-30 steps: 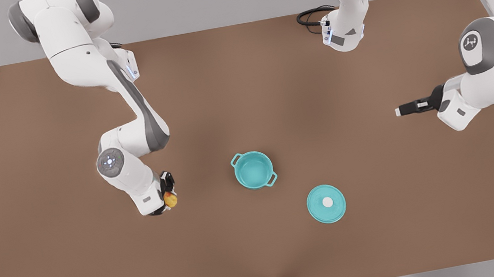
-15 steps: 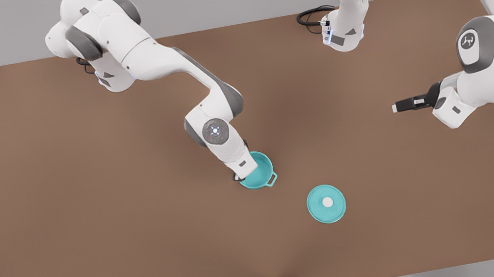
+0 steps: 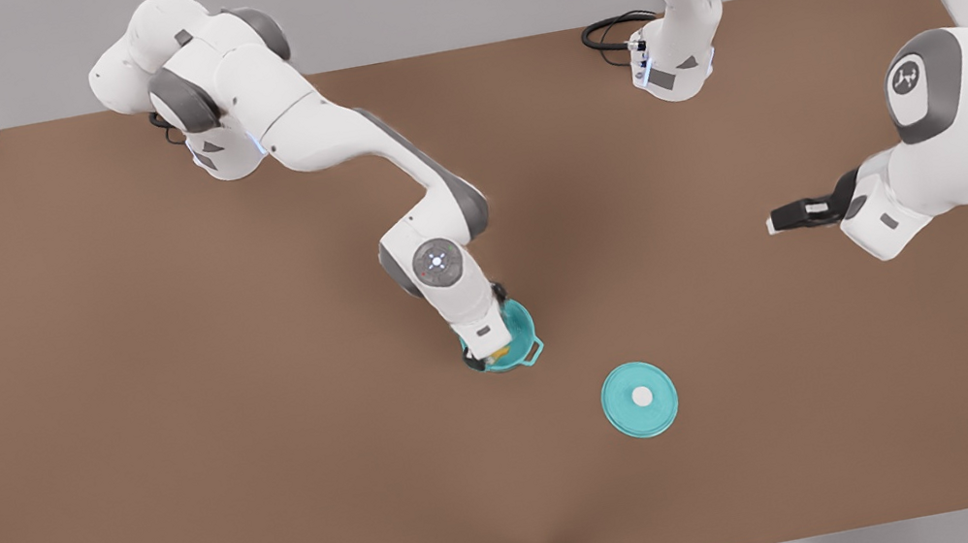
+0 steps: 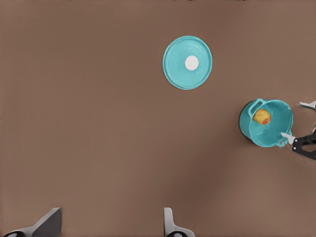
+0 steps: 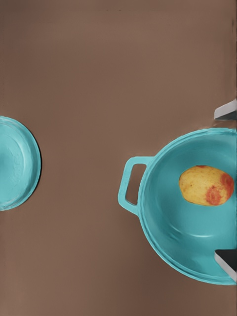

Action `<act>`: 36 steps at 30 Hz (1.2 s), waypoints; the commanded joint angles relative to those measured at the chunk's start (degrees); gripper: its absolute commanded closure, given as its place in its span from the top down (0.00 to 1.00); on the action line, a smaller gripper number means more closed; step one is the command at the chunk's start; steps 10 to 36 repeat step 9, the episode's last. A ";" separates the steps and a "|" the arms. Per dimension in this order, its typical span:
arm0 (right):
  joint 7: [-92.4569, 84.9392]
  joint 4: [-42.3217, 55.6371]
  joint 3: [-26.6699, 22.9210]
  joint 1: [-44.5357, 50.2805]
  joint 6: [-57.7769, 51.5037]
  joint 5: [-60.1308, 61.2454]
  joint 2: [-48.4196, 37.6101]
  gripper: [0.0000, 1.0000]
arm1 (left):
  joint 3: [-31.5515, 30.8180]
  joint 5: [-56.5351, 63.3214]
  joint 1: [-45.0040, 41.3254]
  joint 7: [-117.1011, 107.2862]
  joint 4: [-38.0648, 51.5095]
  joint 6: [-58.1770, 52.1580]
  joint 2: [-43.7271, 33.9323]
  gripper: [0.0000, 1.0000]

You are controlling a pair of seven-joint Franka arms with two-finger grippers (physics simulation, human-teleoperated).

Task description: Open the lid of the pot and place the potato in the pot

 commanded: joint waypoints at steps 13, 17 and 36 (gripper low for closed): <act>2.64 -2.01 -9.71 -28.09 -43.38 -4.10 -12.89 1.00 | -0.03 1.14 -1.63 -2.15 0.20 -0.08 0.21 1.00; 2.64 -2.01 -9.71 -28.09 -43.38 -4.10 -12.89 1.00 | -0.03 1.14 -1.63 -2.15 0.20 -0.08 0.21 1.00; 2.64 -2.01 -9.71 -28.09 -43.38 -4.10 -12.89 1.00 | -0.03 1.14 -1.63 -2.15 0.20 -0.08 0.21 1.00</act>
